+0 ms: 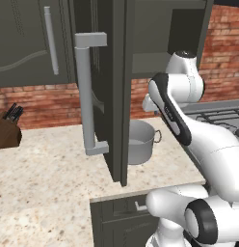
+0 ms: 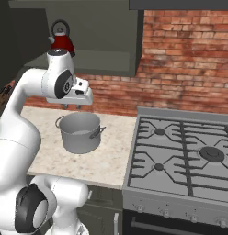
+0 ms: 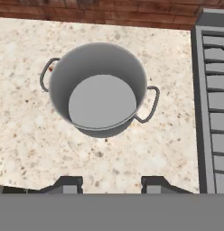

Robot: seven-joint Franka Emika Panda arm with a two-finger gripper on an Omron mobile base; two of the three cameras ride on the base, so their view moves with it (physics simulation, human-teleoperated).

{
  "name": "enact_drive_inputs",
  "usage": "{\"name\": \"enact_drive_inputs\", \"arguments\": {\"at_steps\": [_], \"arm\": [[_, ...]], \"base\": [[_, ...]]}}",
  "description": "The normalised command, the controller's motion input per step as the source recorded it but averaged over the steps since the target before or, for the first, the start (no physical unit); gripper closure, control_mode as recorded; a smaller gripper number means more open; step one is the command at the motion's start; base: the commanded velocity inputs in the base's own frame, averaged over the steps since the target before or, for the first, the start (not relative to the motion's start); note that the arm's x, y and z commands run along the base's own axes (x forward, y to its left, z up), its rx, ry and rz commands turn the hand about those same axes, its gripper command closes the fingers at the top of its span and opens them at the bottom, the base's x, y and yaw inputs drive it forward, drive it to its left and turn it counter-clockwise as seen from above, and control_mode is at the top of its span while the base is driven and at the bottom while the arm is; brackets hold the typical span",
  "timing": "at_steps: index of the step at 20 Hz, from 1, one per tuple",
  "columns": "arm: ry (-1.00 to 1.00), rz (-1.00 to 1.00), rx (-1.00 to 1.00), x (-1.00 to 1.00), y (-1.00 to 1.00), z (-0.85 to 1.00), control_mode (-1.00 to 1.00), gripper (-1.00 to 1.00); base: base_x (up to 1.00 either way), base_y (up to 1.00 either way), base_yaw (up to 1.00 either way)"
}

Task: Pick the kettle from the cabinet and place it on a stove burner. Then pick the pot from the counter and place it on another stove burner. Finally, turn both burners on.

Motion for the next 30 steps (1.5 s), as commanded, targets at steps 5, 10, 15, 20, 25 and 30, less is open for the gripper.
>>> {"name": "enact_drive_inputs", "arguments": {"at_steps": [5, 10, 15, 20, 25, 30], "arm": [[-0.07, 0.00, 0.00, -0.08, 0.00, 0.00, -1.00, -1.00], [-0.13, 0.00, -0.02, -0.12, 0.05, 0.01, -1.00, -1.00], [-0.15, 0.00, -0.03, 0.00, 0.13, 0.08, -1.00, -1.00], [-0.14, 0.00, -0.03, 0.00, 0.15, 0.12, -1.00, -1.00], [-0.16, -0.02, -0.04, 0.00, 0.13, 0.21, -1.00, -1.00], [-0.15, -0.02, -0.01, 0.00, 0.03, 0.27, -1.00, -1.00]], "base": [[0.00, 0.00, 0.00], [0.00, 0.00, 0.00], [0.00, 0.00, 0.00], [0.00, 0.00, 0.00], [0.00, 0.00, 0.00], [0.00, 0.00, 0.00]]}}
